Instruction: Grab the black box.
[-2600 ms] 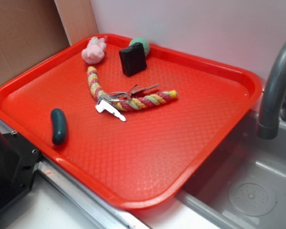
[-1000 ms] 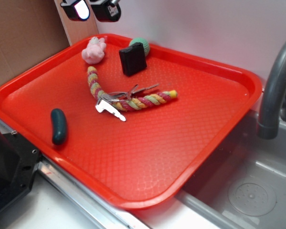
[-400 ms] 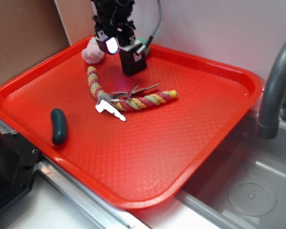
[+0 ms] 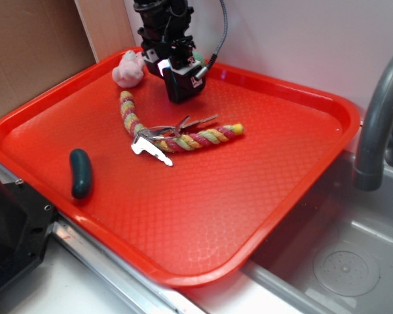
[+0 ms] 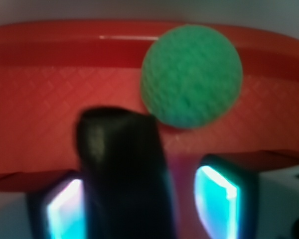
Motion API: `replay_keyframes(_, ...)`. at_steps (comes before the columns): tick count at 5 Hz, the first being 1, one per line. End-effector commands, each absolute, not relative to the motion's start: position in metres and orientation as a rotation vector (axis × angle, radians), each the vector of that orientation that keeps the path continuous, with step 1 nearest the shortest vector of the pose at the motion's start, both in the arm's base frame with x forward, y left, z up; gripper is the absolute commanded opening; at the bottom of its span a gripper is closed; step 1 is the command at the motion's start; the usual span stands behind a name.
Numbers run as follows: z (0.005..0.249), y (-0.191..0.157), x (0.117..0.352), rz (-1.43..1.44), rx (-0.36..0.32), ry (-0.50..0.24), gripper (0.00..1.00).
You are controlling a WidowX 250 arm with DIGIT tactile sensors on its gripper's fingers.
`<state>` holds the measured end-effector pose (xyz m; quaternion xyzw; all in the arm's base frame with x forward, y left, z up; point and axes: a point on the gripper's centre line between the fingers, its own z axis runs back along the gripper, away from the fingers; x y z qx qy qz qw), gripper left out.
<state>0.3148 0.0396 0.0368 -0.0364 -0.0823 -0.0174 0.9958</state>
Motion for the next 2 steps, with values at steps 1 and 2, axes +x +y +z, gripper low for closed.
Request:
replay_keyframes(1, 0.076, 0.039, 0.309, -0.003, -0.02, -0.239, 0.0)
replay_keyframes(2, 0.118, 0.033, 0.277, 0.061, -0.072, -0.264, 0.0)
